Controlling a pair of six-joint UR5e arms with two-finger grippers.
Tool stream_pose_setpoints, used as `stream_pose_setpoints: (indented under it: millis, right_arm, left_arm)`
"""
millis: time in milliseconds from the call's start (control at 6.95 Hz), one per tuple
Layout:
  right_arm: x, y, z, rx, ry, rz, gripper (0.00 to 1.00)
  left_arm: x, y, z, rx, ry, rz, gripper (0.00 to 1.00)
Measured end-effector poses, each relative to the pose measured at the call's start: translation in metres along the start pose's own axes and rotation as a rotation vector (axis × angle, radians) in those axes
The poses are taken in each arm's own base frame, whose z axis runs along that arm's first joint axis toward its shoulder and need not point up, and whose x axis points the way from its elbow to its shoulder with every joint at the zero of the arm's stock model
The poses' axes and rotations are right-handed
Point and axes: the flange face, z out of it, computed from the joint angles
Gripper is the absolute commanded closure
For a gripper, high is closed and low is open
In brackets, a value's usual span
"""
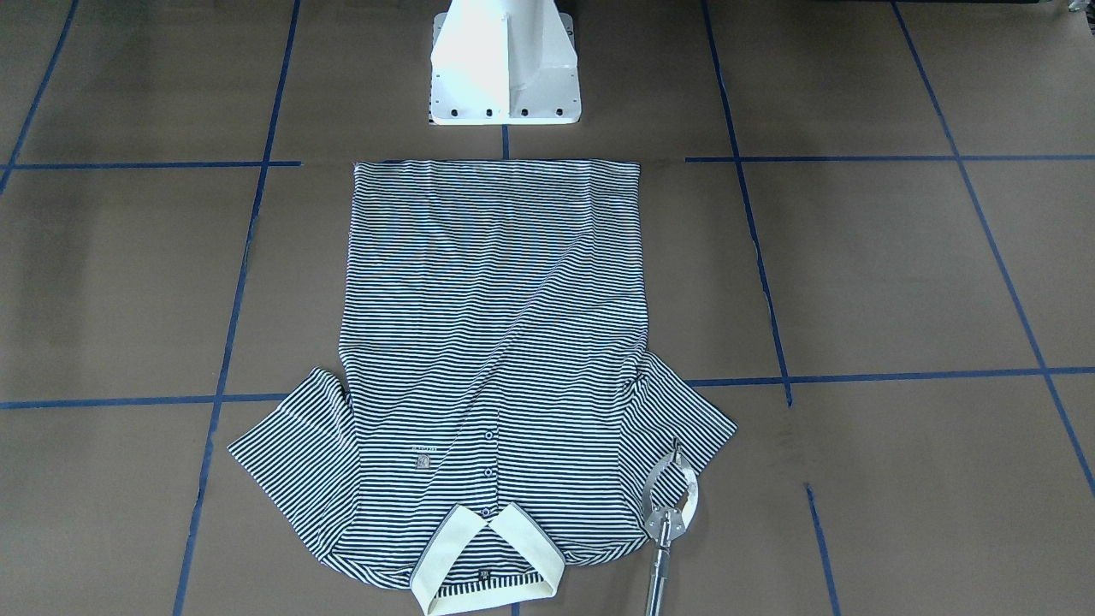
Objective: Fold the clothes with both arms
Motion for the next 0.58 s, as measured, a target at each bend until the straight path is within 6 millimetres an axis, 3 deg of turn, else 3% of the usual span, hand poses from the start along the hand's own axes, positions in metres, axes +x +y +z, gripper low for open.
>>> stream_pose_setpoints:
  millis: [288,575]
  right_arm:
    - [-0.002,0.009,0.028,0.028,0.015,-0.066,0.00]
    - [-0.008,0.009,0.038,0.051,0.009,-0.069,0.00]
  left_arm:
    - [0.015,-0.001,0.014,-0.018,-0.030,0.030,0.00]
    - [0.020,-0.004,0.016,-0.008,-0.067,0.049,0.00]
